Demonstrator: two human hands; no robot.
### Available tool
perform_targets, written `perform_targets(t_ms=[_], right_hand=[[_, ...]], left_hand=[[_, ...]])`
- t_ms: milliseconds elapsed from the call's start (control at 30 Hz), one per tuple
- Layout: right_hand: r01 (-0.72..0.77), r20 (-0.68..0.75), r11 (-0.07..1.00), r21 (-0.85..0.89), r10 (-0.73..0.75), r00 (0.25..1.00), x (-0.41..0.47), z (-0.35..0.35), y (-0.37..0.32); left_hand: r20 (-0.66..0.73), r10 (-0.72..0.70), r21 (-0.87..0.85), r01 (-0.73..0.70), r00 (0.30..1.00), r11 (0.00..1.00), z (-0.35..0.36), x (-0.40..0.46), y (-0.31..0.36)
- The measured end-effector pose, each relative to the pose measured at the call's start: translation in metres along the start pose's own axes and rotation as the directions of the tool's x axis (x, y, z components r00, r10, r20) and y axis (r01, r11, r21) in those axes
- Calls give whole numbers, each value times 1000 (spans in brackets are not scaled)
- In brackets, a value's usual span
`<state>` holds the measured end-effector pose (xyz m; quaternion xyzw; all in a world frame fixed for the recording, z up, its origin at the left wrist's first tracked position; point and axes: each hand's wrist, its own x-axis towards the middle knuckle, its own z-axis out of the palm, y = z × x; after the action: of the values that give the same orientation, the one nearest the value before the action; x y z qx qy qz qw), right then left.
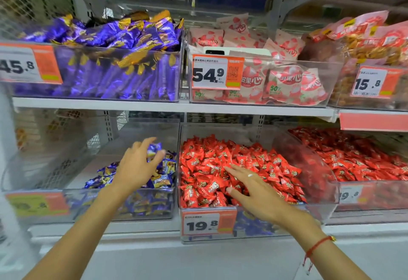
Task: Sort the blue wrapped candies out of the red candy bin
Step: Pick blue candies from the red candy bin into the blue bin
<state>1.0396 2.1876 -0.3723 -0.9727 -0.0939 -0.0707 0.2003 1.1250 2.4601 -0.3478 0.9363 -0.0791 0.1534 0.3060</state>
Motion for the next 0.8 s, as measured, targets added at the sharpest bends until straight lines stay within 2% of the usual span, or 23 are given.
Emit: perform_targets(t_ms=[33, 67, 100, 133, 200, 267, 300, 333, 400, 467, 533, 600, 667, 733, 800], right_hand=[[5, 16, 1000, 7, -5, 1000, 1, 0, 0], [7, 31, 1000, 30, -8, 999, 2, -1, 1], [8, 38, 998, 68, -11, 999, 3, -4, 2], [12, 32, 994, 111, -15, 999, 4, -7, 4], [9, -13, 983, 186, -7, 1000, 5, -17, 11], [-14, -70, 971, 239, 32, 997, 4, -32, 20], [-28, -85, 966, 255, 51, 995, 2, -40, 24], [-47, -91, 963, 265, 74, 993, 0, -48, 28], [-93, -99, 959, 266, 123, 987, -5, -61, 39], [-155, -89, 960, 234, 180, 980, -10, -67, 50], [-204, -67, 959, 199, 221, 973, -11, -67, 56], [-249, -71, 951, 182, 265, 962, -9, -61, 59], [-291, -90, 949, 121, 302, 949, -4, -52, 59], [-321, -90, 947, 16, 321, 943, 2, -43, 57], [-363, -62, 924, -120, 358, 932, 8, -36, 53]], left_hand=[[146, -43, 24, 40, 988, 999, 0, 2, -2], [235, -61, 62, 48, 970, 997, 2, 4, -4], [245, -45, 96, 21, 968, 995, 4, 6, -4], [189, -6, 111, -16, 982, 994, 5, 6, 0], [-51, 112, 87, -107, 992, 990, 8, 2, 17], [-250, 278, 13, -284, 927, 959, 10, -8, 43], [-279, 360, -19, -380, 890, 925, 12, -13, 57], [-244, 437, -51, -462, 865, 885, 13, -18, 70], [-26, 577, -133, -575, 816, 807, 20, -24, 88], [234, 636, -232, -593, 736, 771, 32, -26, 100], [388, 639, -254, -589, 665, 767, 46, -26, 109], [507, 592, -142, -617, 626, 774, 60, -25, 109], [597, 532, 27, -678, 600, 735, 69, -21, 102], [616, 501, 143, -711, 609, 689, 73, -18, 95], [568, 497, 213, -700, 657, 682, 74, -17, 91]])
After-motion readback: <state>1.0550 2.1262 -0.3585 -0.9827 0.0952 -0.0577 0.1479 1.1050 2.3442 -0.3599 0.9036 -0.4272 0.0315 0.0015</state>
